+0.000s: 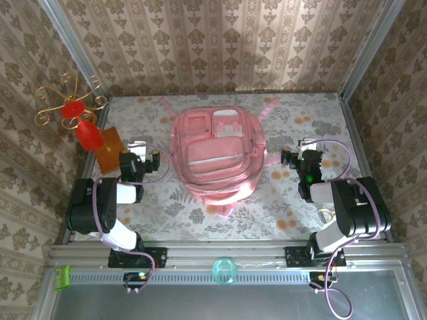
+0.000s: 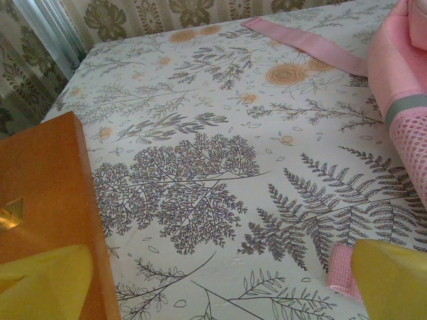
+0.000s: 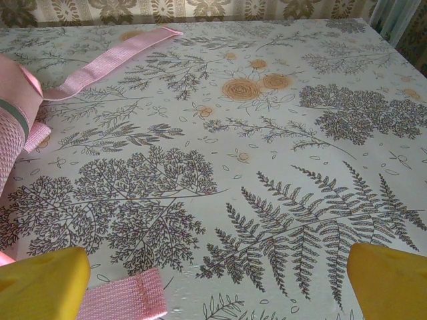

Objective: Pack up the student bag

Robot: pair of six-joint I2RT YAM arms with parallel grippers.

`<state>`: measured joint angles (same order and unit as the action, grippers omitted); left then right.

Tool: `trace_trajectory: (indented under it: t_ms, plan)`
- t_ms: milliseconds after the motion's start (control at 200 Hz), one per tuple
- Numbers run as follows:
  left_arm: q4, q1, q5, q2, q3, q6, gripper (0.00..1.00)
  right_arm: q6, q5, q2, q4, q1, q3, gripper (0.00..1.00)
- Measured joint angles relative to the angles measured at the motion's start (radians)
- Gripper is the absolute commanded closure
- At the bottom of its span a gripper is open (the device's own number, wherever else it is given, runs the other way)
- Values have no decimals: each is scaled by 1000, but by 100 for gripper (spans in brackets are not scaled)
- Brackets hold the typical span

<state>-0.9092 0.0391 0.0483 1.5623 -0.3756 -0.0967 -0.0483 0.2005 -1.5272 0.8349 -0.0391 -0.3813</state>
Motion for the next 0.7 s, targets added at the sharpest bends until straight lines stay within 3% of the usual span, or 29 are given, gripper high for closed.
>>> trace_trajectory:
  t_ms: [700]
  plan:
    - [0, -2, -8, 0, 0, 0, 0, 0, 0, 0, 0, 0, 0, 0]
